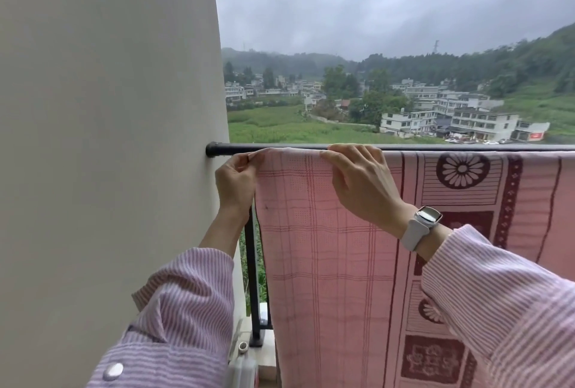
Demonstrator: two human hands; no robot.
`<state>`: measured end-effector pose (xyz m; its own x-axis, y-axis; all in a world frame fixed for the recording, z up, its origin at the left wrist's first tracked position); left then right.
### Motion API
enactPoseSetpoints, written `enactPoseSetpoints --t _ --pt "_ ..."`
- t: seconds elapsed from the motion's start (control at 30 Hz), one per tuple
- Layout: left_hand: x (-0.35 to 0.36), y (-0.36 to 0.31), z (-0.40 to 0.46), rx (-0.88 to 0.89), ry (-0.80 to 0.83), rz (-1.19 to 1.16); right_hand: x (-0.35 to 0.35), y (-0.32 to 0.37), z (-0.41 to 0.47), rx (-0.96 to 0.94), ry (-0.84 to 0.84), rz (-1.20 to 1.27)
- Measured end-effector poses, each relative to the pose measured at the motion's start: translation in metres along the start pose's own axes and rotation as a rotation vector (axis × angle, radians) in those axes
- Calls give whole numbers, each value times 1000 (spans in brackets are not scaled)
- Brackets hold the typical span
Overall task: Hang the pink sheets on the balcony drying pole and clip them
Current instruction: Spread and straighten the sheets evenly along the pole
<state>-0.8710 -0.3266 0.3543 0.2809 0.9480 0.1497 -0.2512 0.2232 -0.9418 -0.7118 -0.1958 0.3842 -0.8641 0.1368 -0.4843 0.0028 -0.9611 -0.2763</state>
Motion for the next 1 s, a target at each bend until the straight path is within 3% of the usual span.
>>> enactPoseSetpoints --t 0.13,0.23,0.33,0.43,0.5,0.73,0.87,1.0 --pt "-5 -17 -12 144 -303 295 -14 -21 -14 37 13 -41" --pt "19 -38 -34 430 -430 678 -30 -47 -34 69 45 -97" --pt "85 -47 -62 734 -216 900 -48 -70 -54 84 76 -148" --pt "153 -43 -89 810 70 952 -69 -100 -75 132 105 -183" --pt "191 -37 -105 825 163 992 -87 -125 -95 174 126 -214" --pt "314 -36 -165 871 292 1014 -164 -228 -182 268 216 -328" --pt "393 -40 -210 877 337 975 -214 -283 -228 321 188 -295" --pt "467 -44 -247 838 348 919 -256 -332 -277 271 216 -301"
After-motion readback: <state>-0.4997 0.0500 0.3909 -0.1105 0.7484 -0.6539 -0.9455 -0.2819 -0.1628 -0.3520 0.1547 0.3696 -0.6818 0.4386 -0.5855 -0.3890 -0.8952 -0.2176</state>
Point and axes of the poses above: each hand's wrist, its own z-axis towards the middle knuckle, its own x-axis out of the palm, y = z × x, the point moved 7 cm from there along z, towards the middle knuckle, and after that the axes turned 11 degrees about -x, right-handed, at the moved point
